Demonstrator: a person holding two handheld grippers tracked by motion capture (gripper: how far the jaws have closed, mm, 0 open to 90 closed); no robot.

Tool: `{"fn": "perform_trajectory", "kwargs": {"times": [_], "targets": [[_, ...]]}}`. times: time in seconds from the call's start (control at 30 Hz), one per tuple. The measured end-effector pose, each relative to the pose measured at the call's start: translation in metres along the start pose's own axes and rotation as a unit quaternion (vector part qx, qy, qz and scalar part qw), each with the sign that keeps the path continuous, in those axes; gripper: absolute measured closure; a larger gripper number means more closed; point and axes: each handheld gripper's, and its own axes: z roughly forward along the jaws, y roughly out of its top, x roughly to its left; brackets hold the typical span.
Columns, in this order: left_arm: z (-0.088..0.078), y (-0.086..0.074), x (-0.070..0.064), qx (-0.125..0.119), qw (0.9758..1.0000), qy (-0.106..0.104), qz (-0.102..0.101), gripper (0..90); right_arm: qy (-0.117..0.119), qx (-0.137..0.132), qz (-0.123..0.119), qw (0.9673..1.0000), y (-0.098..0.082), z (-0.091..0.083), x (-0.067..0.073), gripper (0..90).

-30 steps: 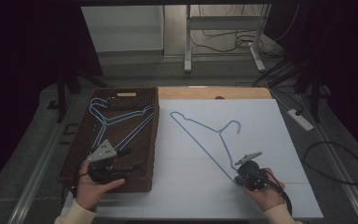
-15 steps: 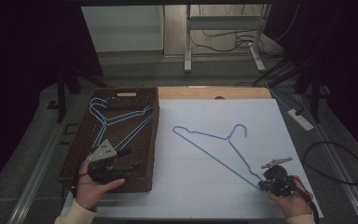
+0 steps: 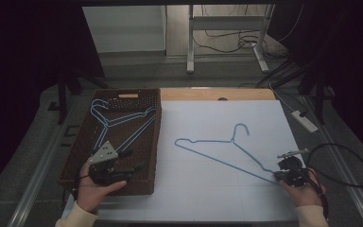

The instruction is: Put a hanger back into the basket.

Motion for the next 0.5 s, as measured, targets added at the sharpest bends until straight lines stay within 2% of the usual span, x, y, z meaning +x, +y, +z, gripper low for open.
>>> {"fn": "perform_trajectory", "kwargs": {"times": [0.1, 0.17, 0.2, 0.27, 0.3, 0.33, 0.37, 0.4, 0.43, 0.47, 0.5], "targets": [[0.000, 0.000, 0.001, -0.001, 1.0000, 0.001, 0.000, 36.4, -0.007, -0.002, -0.004, 1.0000, 0.002, 0.000, 0.002, 90.0], [0.000, 0.000, 0.001, -0.001, 1.0000, 0.001, 0.000, 36.6, 0.001, -0.008, -0.001, 1.0000, 0.002, -0.001, 0.004, 90.0], [0.000, 0.000, 0.001, -0.002, 1.0000, 0.000, -0.001, 36.6, 0.013, -0.017, 0.000, 0.9998, 0.003, -0.003, 0.008, 90.0], [0.000, 0.000, 0.001, -0.002, 1.0000, 0.000, -0.001, 36.5, 0.039, -0.047, -0.019, 0.9979, 0.014, -0.009, 0.028, 90.0], [0.000, 0.000, 0.001, -0.002, 1.0000, 0.000, -0.001, 36.5, 0.039, -0.047, -0.019, 0.9979, 0.014, -0.009, 0.028, 90.0], [-0.001, 0.000, 0.001, -0.002, 1.0000, 0.000, 0.000, 36.5, 0.059, -0.064, -0.047, 0.9951, 0.026, -0.012, 0.048, 90.0], [-0.001, 0.000, 0.001, -0.002, 1.0000, 0.000, 0.000, 36.4, 0.059, -0.064, -0.047, 0.9951, 0.026, -0.012, 0.048, 90.0], [-0.001, 0.000, 0.001, -0.002, 1.0000, -0.001, 0.001, 36.4, 0.068, -0.068, -0.055, 0.9939, 0.030, -0.012, 0.055, 90.0], [-0.001, 0.001, 0.001, -0.004, 1.0000, -0.001, 0.001, 36.4, 0.080, -0.075, -0.067, 0.9918, 0.036, -0.011, 0.064, 90.0], [-0.002, 0.001, 0.001, -0.005, 1.0000, -0.001, 0.001, 36.3, 0.097, -0.083, -0.087, 0.9880, 0.050, -0.007, 0.086, 90.0], [-0.002, 0.001, 0.001, -0.005, 1.0000, -0.001, 0.001, 36.3, 0.097, -0.083, -0.087, 0.9880, 0.050, -0.007, 0.086, 90.0]]}}
